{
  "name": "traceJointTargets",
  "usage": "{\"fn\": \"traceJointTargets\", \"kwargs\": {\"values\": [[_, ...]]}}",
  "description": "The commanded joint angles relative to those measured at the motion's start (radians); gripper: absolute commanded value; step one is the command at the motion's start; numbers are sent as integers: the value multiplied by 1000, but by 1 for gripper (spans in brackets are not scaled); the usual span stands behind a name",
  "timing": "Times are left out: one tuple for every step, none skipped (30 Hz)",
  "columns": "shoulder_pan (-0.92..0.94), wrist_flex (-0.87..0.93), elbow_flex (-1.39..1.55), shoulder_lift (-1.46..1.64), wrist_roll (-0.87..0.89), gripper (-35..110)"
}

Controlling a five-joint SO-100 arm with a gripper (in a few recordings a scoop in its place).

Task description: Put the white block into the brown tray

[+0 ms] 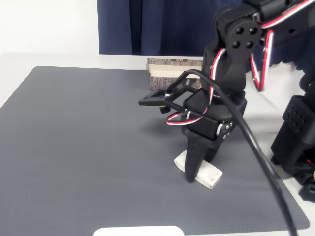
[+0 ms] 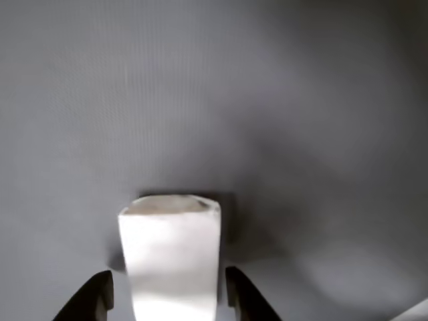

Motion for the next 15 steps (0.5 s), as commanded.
{"fn": "traceJointTargets", "kwargs": {"values": [[-11, -11, -6, 0, 5, 37], [-11, -12, -6, 0, 5, 37], [-11, -15, -6, 0, 6, 37], [-12, -17, -6, 0, 8, 37], [-12, -18, -6, 0, 9, 37], [-12, -20, -6, 0, 11, 37], [-14, -20, -6, -2, 11, 37], [-14, -20, -6, -3, 11, 37], [-15, -20, -6, -5, 11, 37], [-15, -20, -6, -5, 11, 37], [-15, -20, -6, -5, 11, 36], [-15, -20, -8, -6, 11, 36], [-14, -20, -8, -6, 12, 36], [-14, -20, -8, -6, 12, 35], [-14, -20, -8, -6, 12, 35]]}}
